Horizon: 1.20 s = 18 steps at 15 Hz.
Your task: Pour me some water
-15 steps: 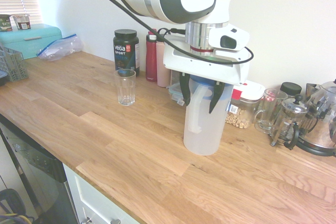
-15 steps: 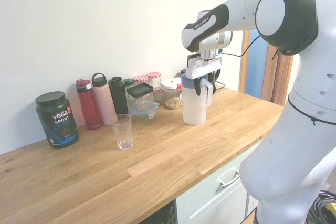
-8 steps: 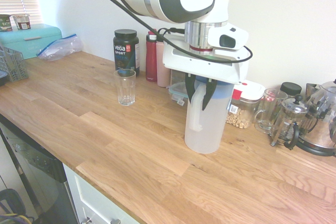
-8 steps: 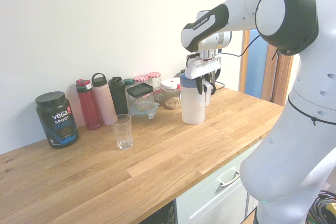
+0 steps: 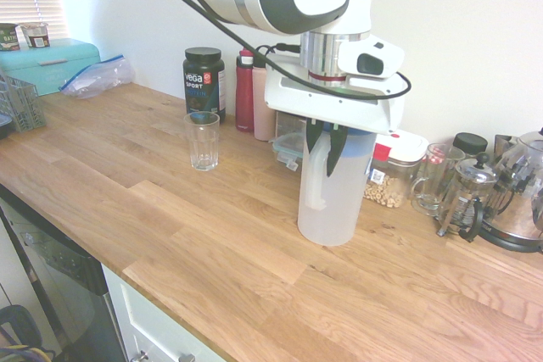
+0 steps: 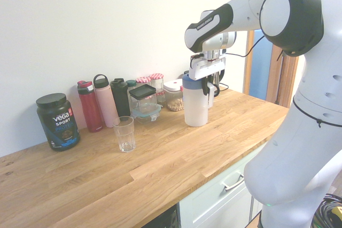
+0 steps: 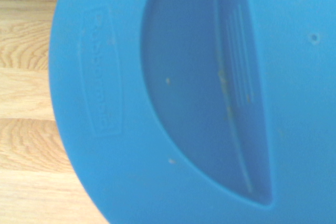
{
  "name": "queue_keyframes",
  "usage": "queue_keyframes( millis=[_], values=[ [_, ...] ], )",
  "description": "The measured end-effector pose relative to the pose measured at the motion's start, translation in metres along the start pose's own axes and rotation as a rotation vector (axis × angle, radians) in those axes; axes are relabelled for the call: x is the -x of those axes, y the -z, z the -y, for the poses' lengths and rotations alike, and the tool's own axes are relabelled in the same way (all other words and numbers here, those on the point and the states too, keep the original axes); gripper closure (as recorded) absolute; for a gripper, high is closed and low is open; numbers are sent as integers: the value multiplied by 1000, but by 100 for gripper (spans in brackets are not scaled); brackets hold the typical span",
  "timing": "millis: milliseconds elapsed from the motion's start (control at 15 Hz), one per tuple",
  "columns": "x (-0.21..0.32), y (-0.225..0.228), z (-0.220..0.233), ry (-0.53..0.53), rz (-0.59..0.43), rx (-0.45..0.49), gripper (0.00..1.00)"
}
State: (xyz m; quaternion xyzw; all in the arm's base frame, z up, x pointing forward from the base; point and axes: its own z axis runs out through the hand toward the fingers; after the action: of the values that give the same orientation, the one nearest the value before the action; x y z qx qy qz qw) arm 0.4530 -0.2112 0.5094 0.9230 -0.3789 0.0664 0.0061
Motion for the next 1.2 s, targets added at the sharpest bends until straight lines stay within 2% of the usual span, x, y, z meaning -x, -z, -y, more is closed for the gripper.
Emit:
queue_keyframes(
  millis=[200, 333, 467, 800, 1200],
  values=[
    [11, 51, -6, 90, -18, -16, 100],
    [34, 91, -3, 199, -33, -12, 100],
    [63, 112, 17, 312, -50, 20, 100],
    [118, 107, 96, 603, -63, 127, 100],
    [151, 85, 173, 881, -97, 344, 100]
  ],
)
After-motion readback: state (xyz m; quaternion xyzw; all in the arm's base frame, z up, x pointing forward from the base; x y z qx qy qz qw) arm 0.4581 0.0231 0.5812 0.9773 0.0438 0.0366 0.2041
